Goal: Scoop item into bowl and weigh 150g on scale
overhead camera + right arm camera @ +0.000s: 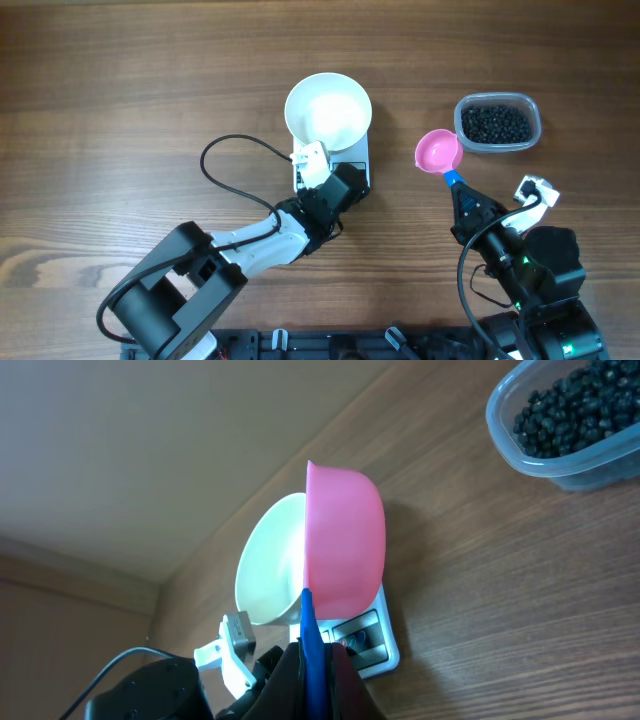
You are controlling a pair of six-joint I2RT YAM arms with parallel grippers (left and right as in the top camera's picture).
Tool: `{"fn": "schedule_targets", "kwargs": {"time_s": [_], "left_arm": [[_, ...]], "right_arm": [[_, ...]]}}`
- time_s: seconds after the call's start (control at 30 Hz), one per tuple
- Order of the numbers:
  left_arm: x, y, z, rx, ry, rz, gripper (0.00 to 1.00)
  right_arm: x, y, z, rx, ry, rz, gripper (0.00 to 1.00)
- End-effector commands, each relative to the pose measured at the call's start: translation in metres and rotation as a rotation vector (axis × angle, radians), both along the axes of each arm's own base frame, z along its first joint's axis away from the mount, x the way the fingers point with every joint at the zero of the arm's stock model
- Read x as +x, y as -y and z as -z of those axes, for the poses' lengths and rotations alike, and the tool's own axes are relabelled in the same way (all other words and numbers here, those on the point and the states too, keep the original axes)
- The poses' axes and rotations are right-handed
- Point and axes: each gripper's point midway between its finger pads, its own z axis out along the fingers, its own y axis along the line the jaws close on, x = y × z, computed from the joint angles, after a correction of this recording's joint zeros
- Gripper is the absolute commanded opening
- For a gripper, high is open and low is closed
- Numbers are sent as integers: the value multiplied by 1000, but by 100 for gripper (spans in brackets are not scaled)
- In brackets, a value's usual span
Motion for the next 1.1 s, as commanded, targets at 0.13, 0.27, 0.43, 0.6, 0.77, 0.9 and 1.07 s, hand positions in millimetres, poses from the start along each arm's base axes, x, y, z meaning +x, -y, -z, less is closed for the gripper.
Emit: {"fn": "schedule_targets", "kwargs": {"time_s": [0.13,0.27,0.43,0.6,0.77,0.9,1.07], "left_arm": [[-2,-3,21,27,-37,-9,4],[0,-6,21,37,-27,-22,4],[1,-13,29,45,-47,-45,4],[3,-13,28,46,-35,-53,4],[-20,29,-22,-107,-52,169,4],[-35,12,-124,-197,96,215,4],[-45,-77,-228,-141,390,65,8]], "right_arm": [[0,5,-2,-5,5,24,5],[0,5,-2,-6,5,24,4],[0,5,-2,-6,5,23,4],[-1,1,-2,1,2,5,5],[-2,1,-2,3,3,2,5],[-2,1,-2,4,3,3,5],[-2,1,-2,3,2,3,5]]}}
